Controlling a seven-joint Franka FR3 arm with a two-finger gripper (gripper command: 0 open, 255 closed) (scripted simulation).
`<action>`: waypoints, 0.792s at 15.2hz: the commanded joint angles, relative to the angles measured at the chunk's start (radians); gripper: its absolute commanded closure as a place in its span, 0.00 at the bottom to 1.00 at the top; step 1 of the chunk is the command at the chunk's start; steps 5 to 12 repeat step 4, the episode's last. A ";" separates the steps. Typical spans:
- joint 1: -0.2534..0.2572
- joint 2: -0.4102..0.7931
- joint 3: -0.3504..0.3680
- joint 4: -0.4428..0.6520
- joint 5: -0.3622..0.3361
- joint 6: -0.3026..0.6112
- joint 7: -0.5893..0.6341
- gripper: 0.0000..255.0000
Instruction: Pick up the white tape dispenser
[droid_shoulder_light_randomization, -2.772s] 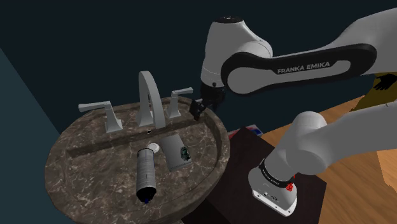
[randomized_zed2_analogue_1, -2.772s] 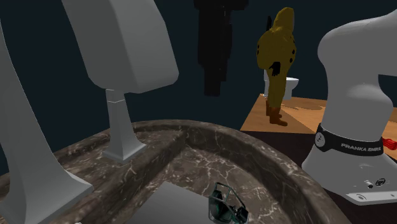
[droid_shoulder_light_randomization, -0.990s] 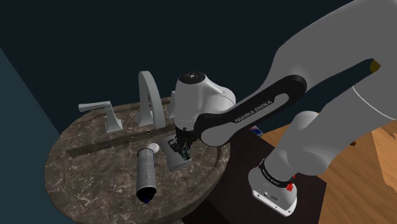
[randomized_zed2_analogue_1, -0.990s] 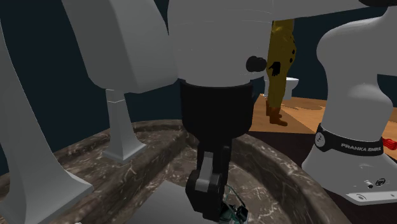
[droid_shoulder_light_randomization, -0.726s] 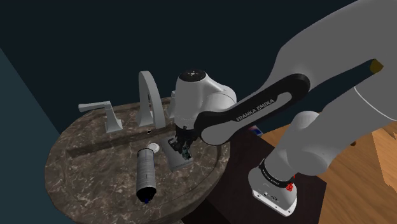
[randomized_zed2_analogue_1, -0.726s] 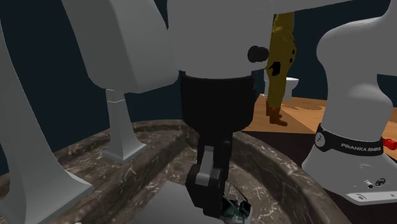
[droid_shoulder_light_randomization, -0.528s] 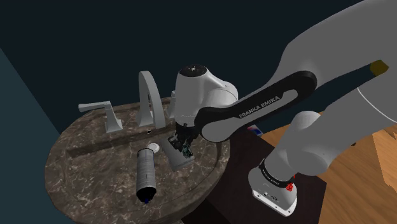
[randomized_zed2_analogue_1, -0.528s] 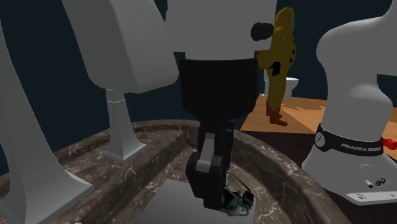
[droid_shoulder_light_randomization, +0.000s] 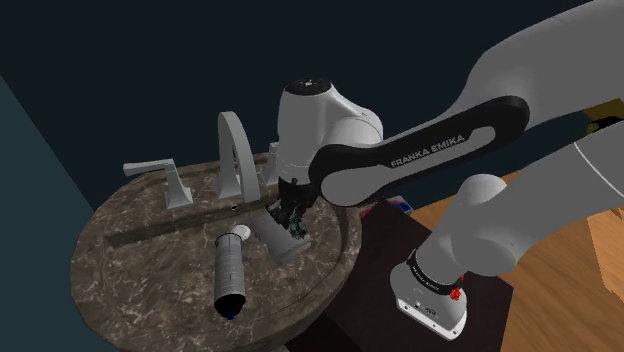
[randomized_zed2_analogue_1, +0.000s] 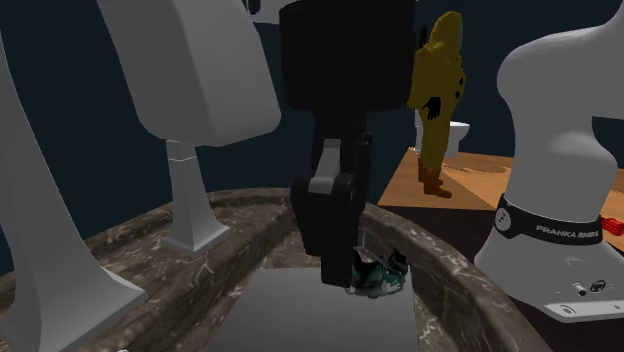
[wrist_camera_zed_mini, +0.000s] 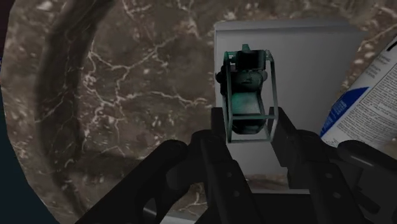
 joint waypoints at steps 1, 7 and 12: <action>0.002 -0.018 -0.004 0.019 0.002 -0.036 -0.001 1.00; 0.003 -0.028 -0.008 0.027 0.003 -0.055 -0.003 1.00; 0.003 -0.028 -0.008 0.027 0.003 -0.055 -0.003 1.00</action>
